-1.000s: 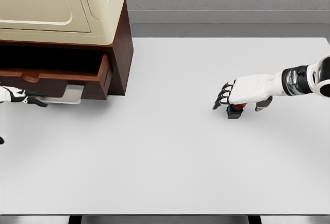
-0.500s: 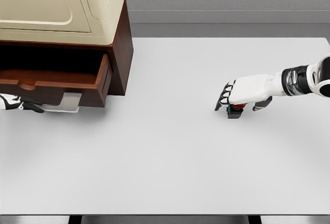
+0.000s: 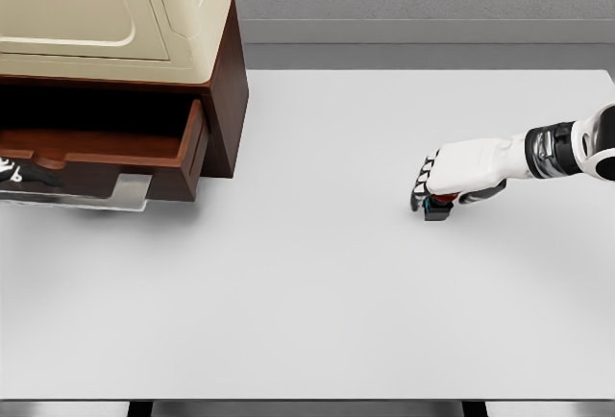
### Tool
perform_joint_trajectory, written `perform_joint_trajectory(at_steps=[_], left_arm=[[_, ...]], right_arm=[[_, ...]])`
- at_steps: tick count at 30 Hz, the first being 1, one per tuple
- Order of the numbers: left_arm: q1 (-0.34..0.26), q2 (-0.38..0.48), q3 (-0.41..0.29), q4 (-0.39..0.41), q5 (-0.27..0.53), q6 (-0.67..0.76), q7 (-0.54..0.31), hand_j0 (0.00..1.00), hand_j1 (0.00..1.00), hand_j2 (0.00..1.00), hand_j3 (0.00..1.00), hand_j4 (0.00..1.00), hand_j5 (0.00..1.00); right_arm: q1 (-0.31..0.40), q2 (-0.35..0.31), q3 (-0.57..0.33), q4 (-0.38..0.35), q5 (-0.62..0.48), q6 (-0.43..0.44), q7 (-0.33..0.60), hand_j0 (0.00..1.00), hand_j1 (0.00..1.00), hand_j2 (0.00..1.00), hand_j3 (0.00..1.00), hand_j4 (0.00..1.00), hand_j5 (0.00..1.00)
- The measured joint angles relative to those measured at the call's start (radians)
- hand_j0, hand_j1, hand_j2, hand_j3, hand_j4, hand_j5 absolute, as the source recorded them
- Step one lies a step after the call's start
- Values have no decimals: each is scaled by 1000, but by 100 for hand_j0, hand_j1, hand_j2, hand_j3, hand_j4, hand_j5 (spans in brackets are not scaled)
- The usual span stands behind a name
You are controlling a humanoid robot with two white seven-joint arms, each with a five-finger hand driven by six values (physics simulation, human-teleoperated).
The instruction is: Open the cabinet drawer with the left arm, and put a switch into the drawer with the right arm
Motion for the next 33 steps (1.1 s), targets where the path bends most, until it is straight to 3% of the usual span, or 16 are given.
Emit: perform_joint_trajectory(at_steps=[3, 7, 12, 19, 24, 33], left_arm=[[-2, 7, 12, 1, 28, 1, 0, 100, 100, 100, 100, 100, 100], [-4, 22, 52, 37, 87, 9, 0, 100, 100, 100, 100, 100, 100], [-25, 41, 85, 191, 126, 13, 0, 100, 100, 100, 100, 100, 100], [-25, 44, 111, 442, 122, -18, 0, 100, 100, 100, 100, 100, 100], [-25, 41, 111, 530, 112, -43, 0, 100, 100, 100, 100, 100, 100], [-24, 31, 111, 649, 83, -61, 0, 100, 100, 100, 100, 100, 100]], right_arm=[[0, 0, 0, 0, 0, 0, 0, 62, 62, 62, 62, 62, 62], [0, -1, -1, 0, 0, 0, 0, 55, 55, 55, 55, 55, 55], [0, -1, -5, 0, 0, 0, 0, 49, 49, 49, 49, 49, 49], [2, 5, -10, 1, 0, 0, 0, 47, 47, 47, 47, 47, 47], [3, 40, -26, 3, 0, -1, 1, 47, 47, 47, 47, 47, 47], [6, 132, -147, 37, -9, -1, 0, 50, 50, 50, 50, 50, 50]])
